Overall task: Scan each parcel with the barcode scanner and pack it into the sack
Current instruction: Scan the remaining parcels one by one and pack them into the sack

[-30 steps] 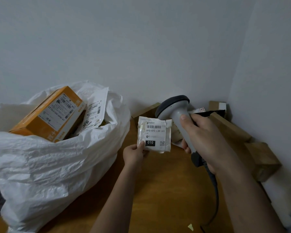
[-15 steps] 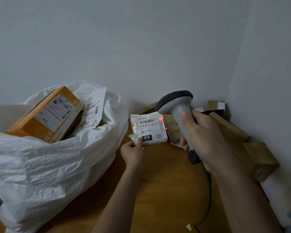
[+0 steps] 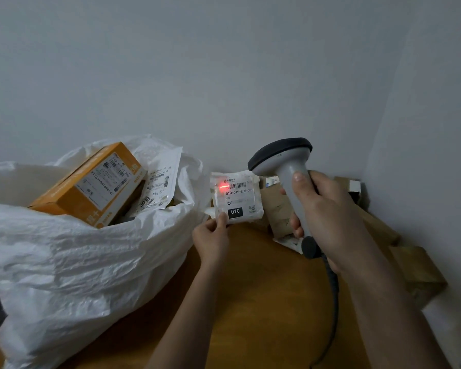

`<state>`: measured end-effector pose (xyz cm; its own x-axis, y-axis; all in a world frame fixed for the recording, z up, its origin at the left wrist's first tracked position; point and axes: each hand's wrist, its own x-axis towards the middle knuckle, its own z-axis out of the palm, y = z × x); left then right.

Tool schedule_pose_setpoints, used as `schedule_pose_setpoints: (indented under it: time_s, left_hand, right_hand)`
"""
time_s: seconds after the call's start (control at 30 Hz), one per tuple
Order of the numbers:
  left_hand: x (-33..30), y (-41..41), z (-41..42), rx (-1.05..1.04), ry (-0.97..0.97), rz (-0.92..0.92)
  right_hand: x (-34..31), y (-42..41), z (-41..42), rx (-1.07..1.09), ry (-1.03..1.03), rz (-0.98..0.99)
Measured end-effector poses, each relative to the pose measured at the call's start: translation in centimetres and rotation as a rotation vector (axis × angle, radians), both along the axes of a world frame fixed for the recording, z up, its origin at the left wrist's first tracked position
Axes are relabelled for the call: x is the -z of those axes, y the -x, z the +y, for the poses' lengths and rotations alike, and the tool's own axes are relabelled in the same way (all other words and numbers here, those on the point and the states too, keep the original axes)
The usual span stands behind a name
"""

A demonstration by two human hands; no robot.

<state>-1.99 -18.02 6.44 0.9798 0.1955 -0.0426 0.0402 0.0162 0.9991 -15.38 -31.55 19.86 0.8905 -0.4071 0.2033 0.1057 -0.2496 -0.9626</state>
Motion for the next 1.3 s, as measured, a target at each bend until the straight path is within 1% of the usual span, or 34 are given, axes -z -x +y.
schedule_pose_setpoints:
  time_s: [0.13, 0.2, 0.3, 0.37, 0.43, 0.47, 0.5, 0.57, 0.6, 0.63, 0.67, 0.7, 0.73, 0.77, 0.83, 0.9, 0.97, 1.07, 1.17, 1.23, 1.3]
  left_hand:
    - [-2.9, 0.1, 1.5, 0.014, -0.045, -0.172]
    - [-4.8, 0.4, 2.8, -0.015, -0.061, -0.284]
    - [-7.8, 0.5, 5.6, -0.147, -0.118, -0.48]
    - [-9.6, 0.4, 7.6, -0.261, -0.169, -0.597]
    - [-10.8, 0.0, 9.8, -0.352, -0.186, -0.657]
    - [-11.3, -0.3, 11.0, -0.385, -0.227, -0.681]
    - [-11.6, -0.7, 12.3, -0.411, -0.325, -0.696]
    - [-11.8, -1.8, 15.1, -0.432, -0.674, -0.646]
    - [-11.8, -2.5, 16.4, -0.44, -0.864, -0.58]
    - [-11.7, -3.1, 17.7, -0.441, -1.011, -0.481]
    - [-11.6, -3.7, 18.9, -0.437, -1.1, -0.356]
    - [-11.7, -4.1, 19.7, -0.43, -1.137, -0.226]
    - [-11.7, -4.4, 20.4, -0.41, -1.148, -0.12]
    - [-11.7, -4.6, 20.8, -0.383, -1.156, -0.058]
    - [-11.6, -5.1, 21.0, -0.361, -1.195, -0.048]
    - [-11.7, -4.9, 20.4, -0.377, -1.249, -0.143]
    - [-11.6, -4.3, 19.0, -0.397, -1.197, -0.251]
    - [-10.8, -3.3, 16.1, -0.394, -1.162, -0.476]
    - [-9.4, -2.7, 12.8, -0.3, -1.163, -0.671]
    - [-8.3, -2.5, 10.6, -0.216, -1.186, -0.741]
    - [-7.2, -2.6, 8.3, -0.139, -1.184, -0.767]
  right_hand:
    - [-0.8, -1.0, 1.6, -0.007, -0.056, -0.092]
    - [-0.9, -1.5, 2.5, -0.008, -0.091, -0.136]
    - [-0.5, -2.2, 4.0, -0.023, -0.164, -0.173]
    - [0.0, -2.7, 5.0, -0.034, -0.178, -0.158]
    - [0.5, -3.1, 6.0, -0.051, -0.176, -0.14]
    - [0.7, -3.3, 6.5, -0.059, -0.181, -0.133]
    - [0.8, -3.5, 7.0, -0.067, -0.189, -0.124]
    - [1.0, -3.7, 7.9, -0.082, -0.204, -0.107]
    - [1.1, -3.7, 8.2, -0.088, -0.209, -0.097]
    - [1.2, -3.7, 8.5, -0.094, -0.211, -0.087]
    - [1.3, -3.8, 8.7, -0.096, -0.21, -0.08]
    - [1.4, -3.8, 8.8, -0.092, -0.208, -0.073]
    - [1.5, -3.8, 8.9, -0.086, -0.207, -0.066]
    - [1.6, -3.9, 9.0, -0.078, -0.208, -0.06]
    - [1.9, -4.0, 9.0, -0.063, -0.214, -0.051]
    - [2.2, -4.2, 8.9, -0.052, -0.222, -0.042]
    - [2.6, -4.4, 8.8, -0.045, -0.235, -0.035]
    - [3.0, -4.6, 8.2, -0.02, -0.25, -0.027]
    - [3.6, -4.6, 6.8, 0.026, -0.251, -0.022]
    - [4.0, -4.5, 5.6, 0.056, -0.247, -0.01]
    - [4.3, -4.4, 4.0, 0.095, -0.254, 0.002]
